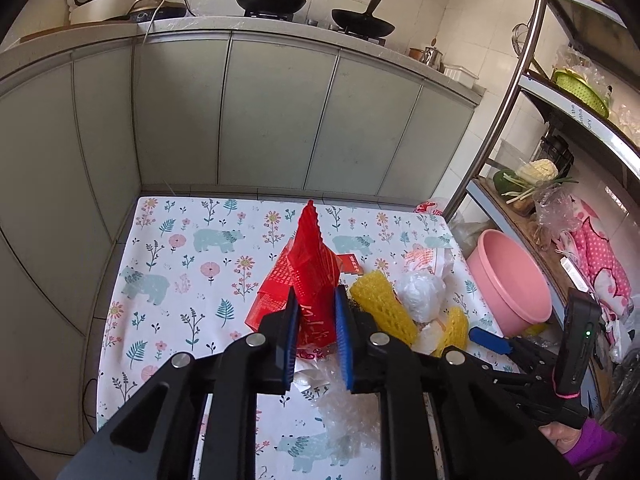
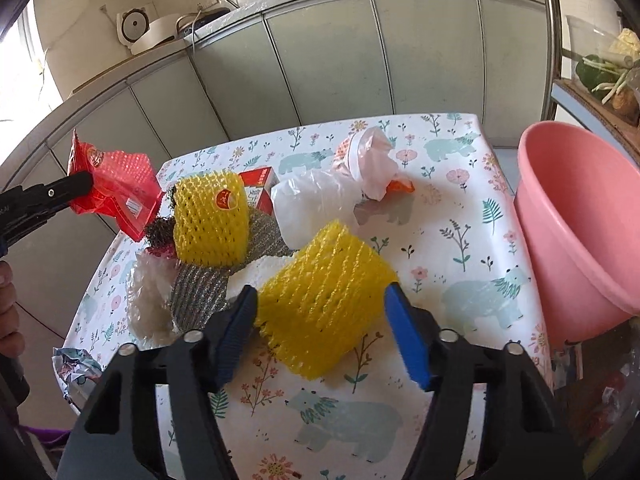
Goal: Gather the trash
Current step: 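Close the right tool on the yellow foam net, then carry the red bag and yellow net to the pink basin and release both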
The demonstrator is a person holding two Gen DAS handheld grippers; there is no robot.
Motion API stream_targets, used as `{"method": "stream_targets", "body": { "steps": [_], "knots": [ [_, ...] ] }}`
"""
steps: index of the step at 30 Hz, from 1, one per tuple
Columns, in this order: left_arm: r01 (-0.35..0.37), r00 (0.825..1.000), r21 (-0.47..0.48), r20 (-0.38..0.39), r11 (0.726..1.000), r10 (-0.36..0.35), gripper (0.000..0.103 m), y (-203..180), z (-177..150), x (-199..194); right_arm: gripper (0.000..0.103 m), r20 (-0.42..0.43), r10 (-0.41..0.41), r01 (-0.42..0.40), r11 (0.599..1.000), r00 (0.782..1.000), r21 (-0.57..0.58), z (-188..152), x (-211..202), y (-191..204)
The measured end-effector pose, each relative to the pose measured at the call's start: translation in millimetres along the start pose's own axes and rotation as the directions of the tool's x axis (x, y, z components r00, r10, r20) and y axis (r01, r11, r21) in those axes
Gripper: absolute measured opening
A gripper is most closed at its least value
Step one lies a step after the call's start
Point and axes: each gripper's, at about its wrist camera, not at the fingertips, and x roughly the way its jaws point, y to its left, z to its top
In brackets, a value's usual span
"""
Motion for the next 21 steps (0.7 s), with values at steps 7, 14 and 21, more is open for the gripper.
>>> {"method": "stream_targets", "body": {
  "steps": [7,14,21],
  "knots": [
    [-0.001,1.000,0.005,0.020,1.000,0.001,0.016,-1.4,2.3,-9.4,0.020,-0.005,0.038,-0.038,0.999,0.999,0.031,-4.4,-6.4,-5.2],
    [0.016,0.999,0.026,0.046,1.000,-0.018,0.016,-17.2,6.9,-17.9,0.013,0.084,0.030,-0.032,0.999,0.996,0.021,-0.8,-35.8,-10.1],
    [0.096,0.990,0.091,0.095,0.991,-0.104,0.016,-59.4,23.6,-20.7,0.013,0.211,-0.026,0.021,0.999,0.977,0.025,8.4,-72.7,-26.0]
  ]
}}
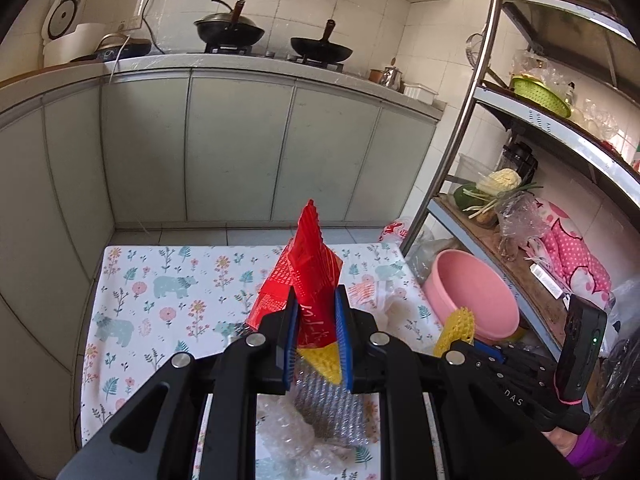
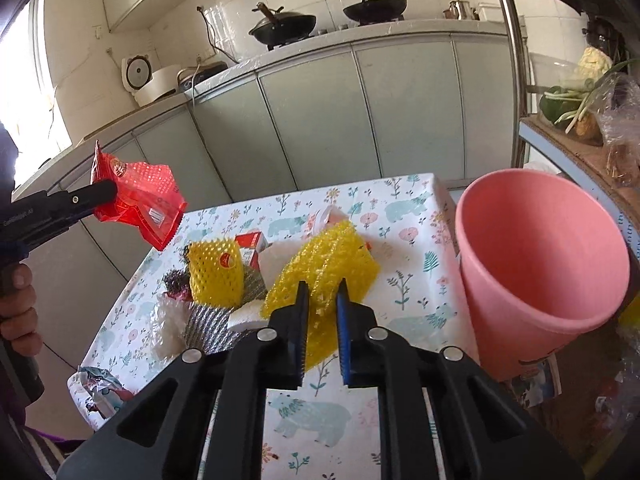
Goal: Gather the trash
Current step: 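Carry the red bag and yellow net to the pink basin and release both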
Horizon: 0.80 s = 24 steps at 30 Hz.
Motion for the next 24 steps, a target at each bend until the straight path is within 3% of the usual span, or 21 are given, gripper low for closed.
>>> {"method": "stream_targets", "body": {
  "steps": [5,12,19,24],
  "knots": [
    [0.090,0.996,0.047,0.019,0.995,-0.091,0.016,-39.7,13.1,13.8,0.013,0.079,-0.077,0.076,0.997,0.994,0.022,11.4,-22.6,-26.1],
    [0.215,0.976,0.106,-0.003,0.971,-0.216,0.016,-96.2,20.5,49.1,0.013,0.135,-0.205,0.193,0.976,0.969,0.098,17.1,-47.3,-74.3],
    [0.312,0.950,0.143,-0.047,0.939,-0.308,0.016,-151.3,23.8,92.0,0.013,0.122,-0.304,0.283,0.945,0.945,0.161,17.0,-49.2,-117.3],
    [0.376,0.926,0.160,-0.113,0.913,-0.361,0.016,-186.7,17.9,130.5,0.013,0.092,-0.333,0.312,0.932,0.939,0.185,16.3,-39.4,-135.9]
  ]
}}
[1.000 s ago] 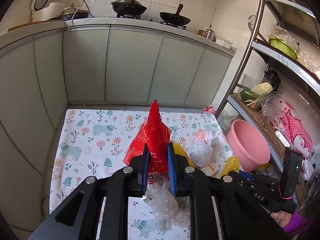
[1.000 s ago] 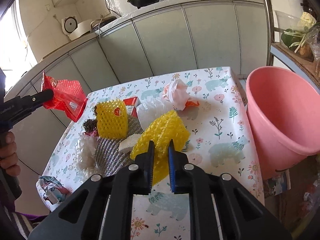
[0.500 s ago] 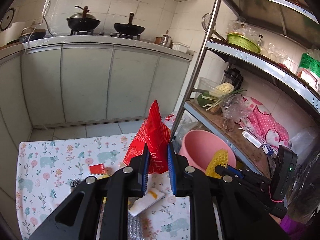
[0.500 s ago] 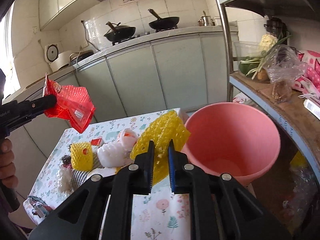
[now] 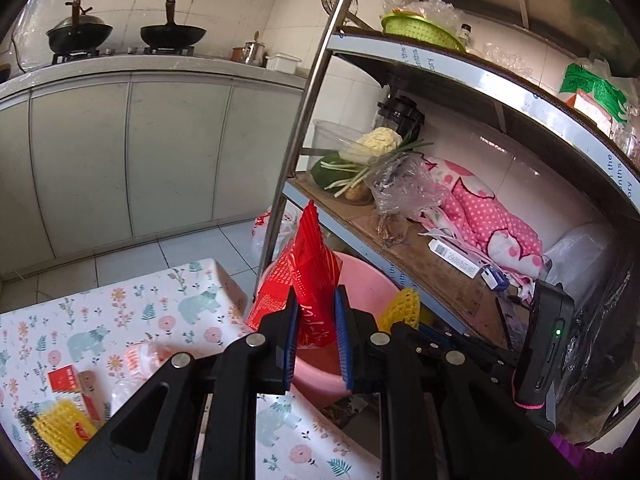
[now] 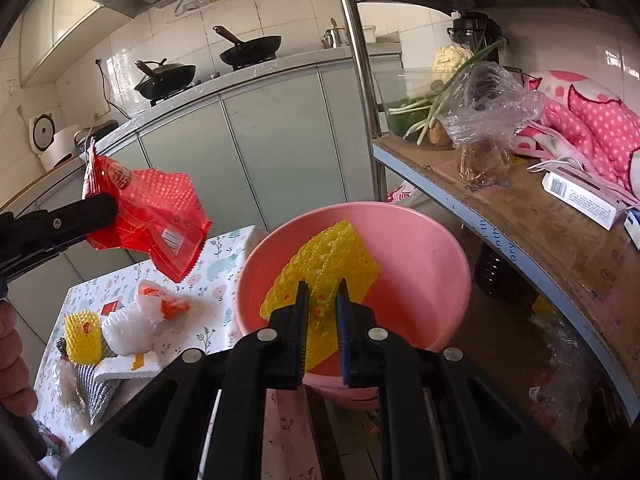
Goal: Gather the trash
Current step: 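Carry the red bag and yellow net to the pink basin and release both, then return both open tools to the trash on the table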
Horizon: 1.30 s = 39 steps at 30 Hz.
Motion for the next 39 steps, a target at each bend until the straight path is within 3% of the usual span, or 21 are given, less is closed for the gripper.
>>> {"method": "stream_targets", "body": {
  "steps": [10,18,20,23,39],
  "knots": [
    [0.049,0.985,-0.029,-0.167,0.998,-0.053,0.017,-13.9,-14.2,92.5,0.013,-0.068,-0.044,0.044,0.999,0.997,0.006,-8.7,28.4,-11.0],
    [0.002,0.972,-0.042,-0.234,0.999,-0.011,0.027,-7.0,-26.7,116.5,0.014,-0.094,-0.060,0.062,0.998,0.994,0.018,-13.0,38.8,-16.7],
    [-0.010,0.968,-0.052,-0.251,0.999,-0.003,0.034,-4.3,-28.6,120.0,0.025,-0.105,-0.058,0.061,0.998,0.993,0.027,-13.3,41.1,-18.5],
    [-0.017,0.963,-0.061,-0.270,0.998,0.000,0.035,-1.0,-30.4,123.3,0.035,-0.111,-0.058,0.062,0.997,0.992,0.038,-13.9,42.9,-20.6],
    [-0.008,0.982,-0.020,-0.190,1.000,0.004,0.035,-11.0,-20.3,81.3,0.043,-0.078,-0.043,0.048,0.997,0.996,0.062,-12.8,19.9,-15.9]
  ]
}}
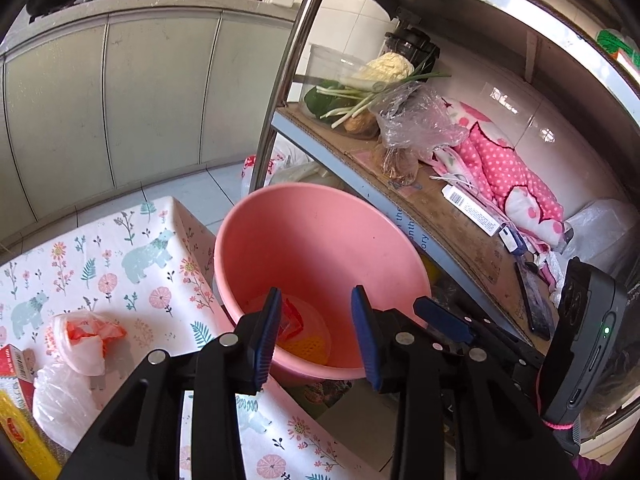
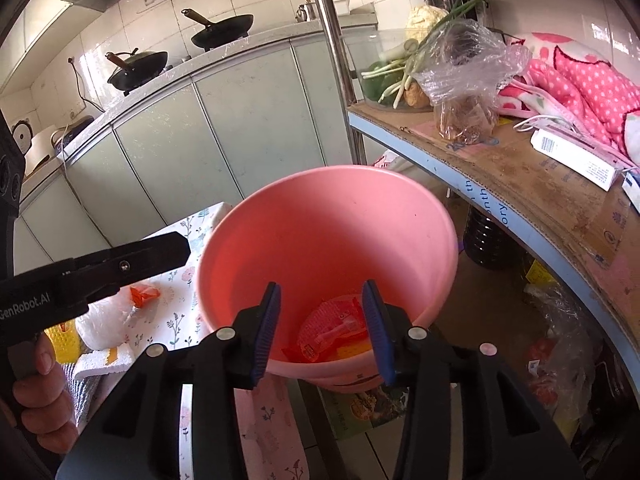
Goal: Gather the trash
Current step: 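Return both open tools to the trash on the table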
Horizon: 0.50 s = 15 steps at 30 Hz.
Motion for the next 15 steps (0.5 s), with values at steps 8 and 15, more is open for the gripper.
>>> {"method": "stream_targets", "body": {
  "steps": [8,15],
  "knots": [
    [-0.017,0.996,0.017,0.087,1.000,0.015,0.035,-4.2,3.7,-41.2,0.043,0.057,0.027,-0.025,0.999,0.998,-0.029,4.9,-29.1,14.8],
    [-0.062,0.986,0.041,0.155,0.997,0.055,0.035,2.6,1.5,-88.3,0.043,0.105,0.065,-0.056,0.994,0.992,-0.092,6.5,-54.6,37.0]
  ]
}}
